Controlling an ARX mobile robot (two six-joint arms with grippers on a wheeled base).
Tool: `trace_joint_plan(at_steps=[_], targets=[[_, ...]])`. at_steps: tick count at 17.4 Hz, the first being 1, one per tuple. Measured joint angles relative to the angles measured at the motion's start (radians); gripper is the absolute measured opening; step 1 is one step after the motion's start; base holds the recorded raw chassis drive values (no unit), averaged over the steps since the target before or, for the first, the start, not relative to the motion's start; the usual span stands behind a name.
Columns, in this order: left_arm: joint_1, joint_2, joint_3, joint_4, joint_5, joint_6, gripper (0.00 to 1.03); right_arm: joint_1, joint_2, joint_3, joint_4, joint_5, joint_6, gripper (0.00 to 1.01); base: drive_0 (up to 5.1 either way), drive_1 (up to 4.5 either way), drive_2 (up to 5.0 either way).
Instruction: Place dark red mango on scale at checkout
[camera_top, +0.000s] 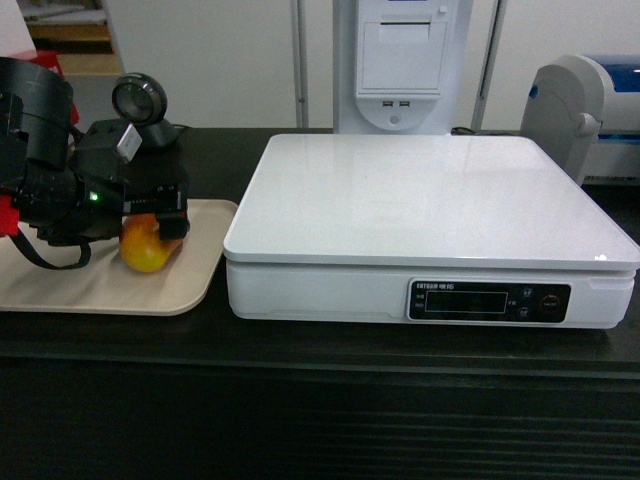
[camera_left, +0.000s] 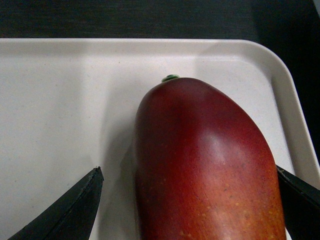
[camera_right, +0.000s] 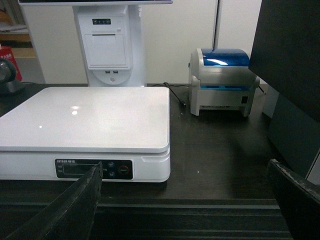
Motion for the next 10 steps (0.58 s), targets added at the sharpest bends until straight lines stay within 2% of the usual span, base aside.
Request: trace_joint_plan(at_steps=[4,7,8,10], targets=[[0.002,0.029,0.026,-0.034,0.018,0.026,0.98,0.0,0.0,0.0,0.0,0.0,0.0,0.98,0.0,0.0,0.0],[0.003,0.029,0.026,-0.032,0.037,0.029,0.71,0.0,0.0,0.0,0.0,0.0,0.0,0.98,0.0,0.0,0.0],[0.003,0.029,0.023,-0.024,0.041,0.031,0.67,0.0,0.0,0.0,0.0,0.0,0.0,0.98,0.0,0.0,0.0],[0.003,0.024,0.008,-0.013,0.049,0.035,0.66,0.0,0.0,0.0,0.0,0.0,0.0,0.98,0.0,0.0,0.0]])
